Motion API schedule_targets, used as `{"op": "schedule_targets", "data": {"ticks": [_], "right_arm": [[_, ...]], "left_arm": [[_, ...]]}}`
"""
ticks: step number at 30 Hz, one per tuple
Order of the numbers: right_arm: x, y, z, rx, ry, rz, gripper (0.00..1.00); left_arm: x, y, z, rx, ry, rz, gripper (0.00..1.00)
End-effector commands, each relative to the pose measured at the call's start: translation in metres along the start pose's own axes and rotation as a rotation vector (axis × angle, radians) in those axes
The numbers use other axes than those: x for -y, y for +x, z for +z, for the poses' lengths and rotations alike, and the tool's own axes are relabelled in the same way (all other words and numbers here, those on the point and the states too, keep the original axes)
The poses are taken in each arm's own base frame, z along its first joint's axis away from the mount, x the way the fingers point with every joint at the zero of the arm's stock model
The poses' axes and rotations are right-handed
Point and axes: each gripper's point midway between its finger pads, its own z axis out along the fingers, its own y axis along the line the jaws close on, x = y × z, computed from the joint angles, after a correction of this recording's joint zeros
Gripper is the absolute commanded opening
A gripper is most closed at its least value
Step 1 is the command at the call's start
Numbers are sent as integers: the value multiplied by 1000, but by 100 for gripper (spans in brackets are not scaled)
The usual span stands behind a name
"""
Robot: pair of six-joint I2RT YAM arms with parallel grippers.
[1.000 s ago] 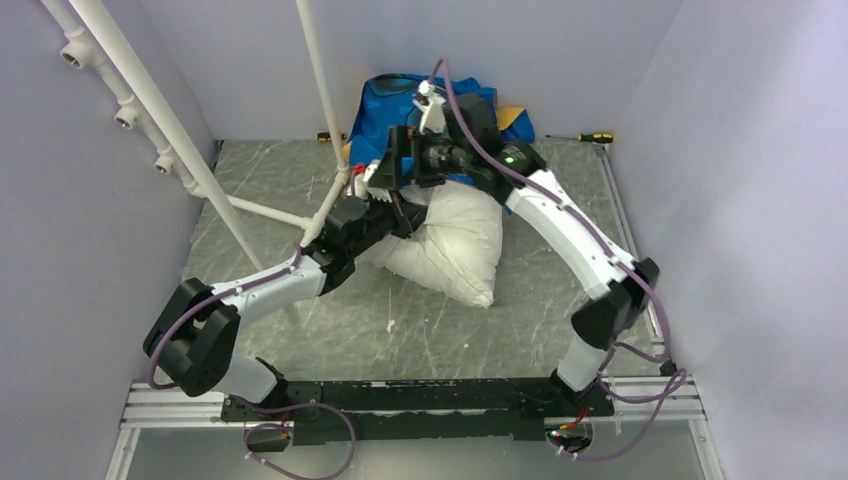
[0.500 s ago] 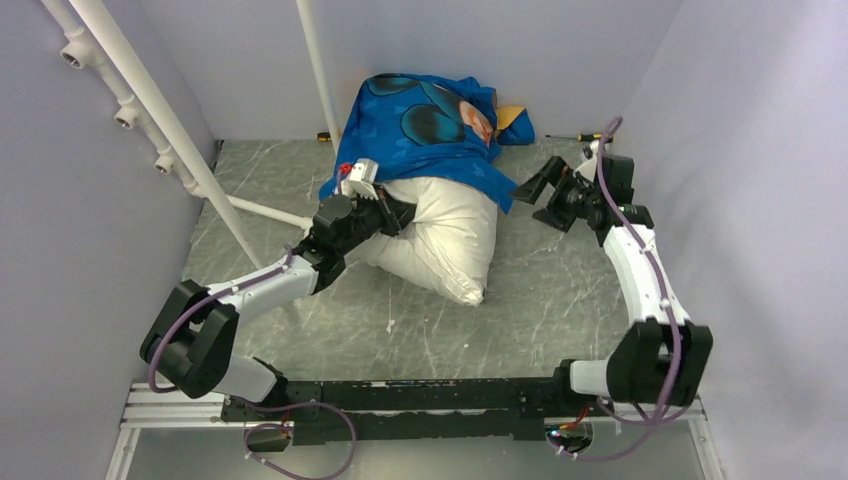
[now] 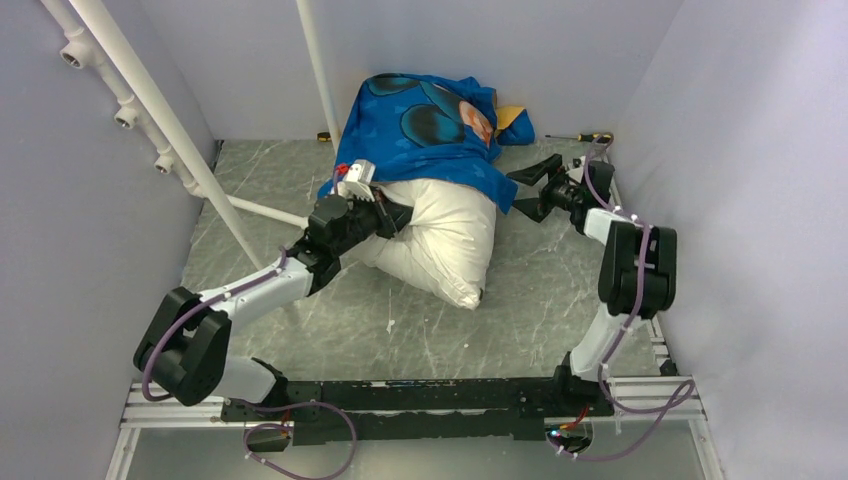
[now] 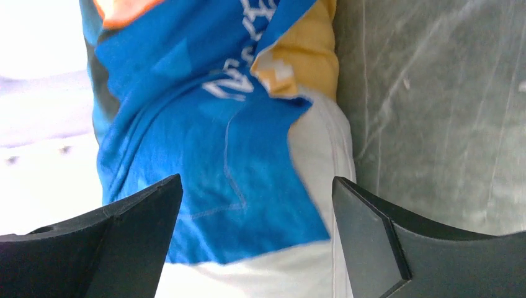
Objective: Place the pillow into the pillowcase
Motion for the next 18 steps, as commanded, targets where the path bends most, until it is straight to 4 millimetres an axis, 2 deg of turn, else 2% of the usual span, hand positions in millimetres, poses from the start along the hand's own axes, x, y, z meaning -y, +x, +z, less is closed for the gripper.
{"op": "schedule_targets", "data": {"ticks": [1, 2, 3, 5, 7, 10, 12, 15, 18], "right_arm": [[-27, -27, 18, 3, -191, 8, 90], [-30, -29, 21, -7, -210, 15, 83], [-35, -30, 22, -14, -235, 14, 72], [-45, -29, 23, -30, -288, 7, 40], [-54, -24, 20, -55, -314, 8, 0], [-73, -11, 11, -93, -340, -15, 0], [-91, 8, 0, -126, -366, -35, 0], [-128, 53, -21, -195, -417, -99, 0], [-144, 96, -36, -253, -411, -143, 0]], "left_arm": [[-4, -35, -2, 101, -18, 67, 0], [-2, -37, -2, 99, -11, 70, 0], [0, -37, -2, 97, -7, 73, 0], [2, -40, -1, 100, 1, 72, 0], [3, -41, 0, 106, 6, 73, 0], [5, -46, 2, 118, 12, 79, 0], [8, -53, 2, 140, 15, 80, 0], [17, -71, -2, 193, 25, 95, 0], [29, -95, -8, 256, 28, 125, 0]]}}
